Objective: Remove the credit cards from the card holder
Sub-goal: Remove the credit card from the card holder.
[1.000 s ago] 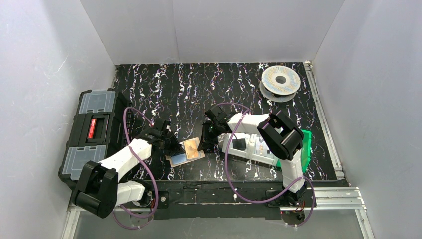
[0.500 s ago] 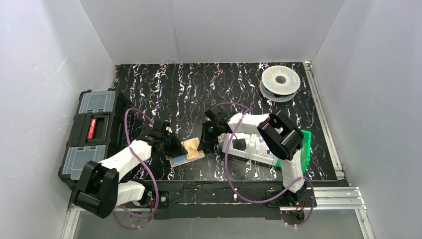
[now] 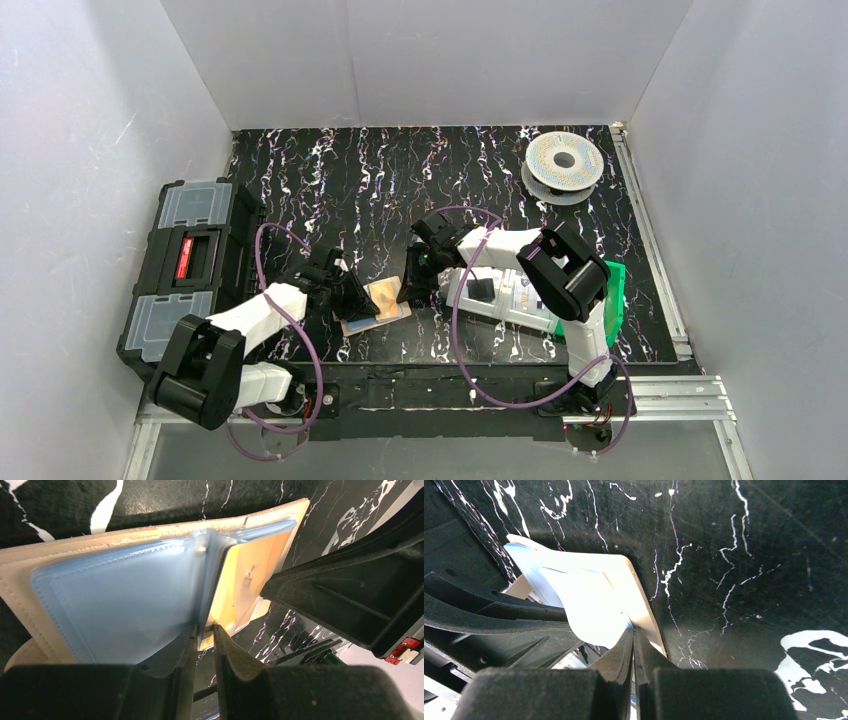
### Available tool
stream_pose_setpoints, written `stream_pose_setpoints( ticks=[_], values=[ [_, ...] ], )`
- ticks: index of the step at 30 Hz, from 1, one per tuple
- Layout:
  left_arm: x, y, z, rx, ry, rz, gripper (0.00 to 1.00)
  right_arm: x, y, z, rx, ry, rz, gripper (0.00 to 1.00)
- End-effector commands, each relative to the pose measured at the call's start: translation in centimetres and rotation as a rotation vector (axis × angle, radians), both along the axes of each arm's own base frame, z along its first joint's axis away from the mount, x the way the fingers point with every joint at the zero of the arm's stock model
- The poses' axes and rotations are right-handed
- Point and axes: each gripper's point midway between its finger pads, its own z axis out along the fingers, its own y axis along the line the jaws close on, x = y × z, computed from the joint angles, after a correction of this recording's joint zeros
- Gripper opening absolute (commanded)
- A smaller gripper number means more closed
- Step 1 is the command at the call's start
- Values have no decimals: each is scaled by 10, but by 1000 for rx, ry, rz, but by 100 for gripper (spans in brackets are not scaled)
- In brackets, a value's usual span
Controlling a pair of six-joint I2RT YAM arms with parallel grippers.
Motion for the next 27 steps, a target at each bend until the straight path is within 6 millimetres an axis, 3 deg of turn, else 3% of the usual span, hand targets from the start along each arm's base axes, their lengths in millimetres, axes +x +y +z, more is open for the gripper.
stream_pose_setpoints(
  ticks=[1,8,15,27],
  values=[
    [0,-6,1,-41,-11,-21,18,-19,-54,-83,-310,25,-21,8],
    [0,-6,-5,-30,11,-23,16,-19,-53,-85,-309,31,-19,8],
    [1,1,-3,19,27,4,0,-19,-55,-85,-311,29,-21,8],
    [-5,19,6,111,23,5,0,-21,-56,-88,-316,35,-23,8]
  ],
)
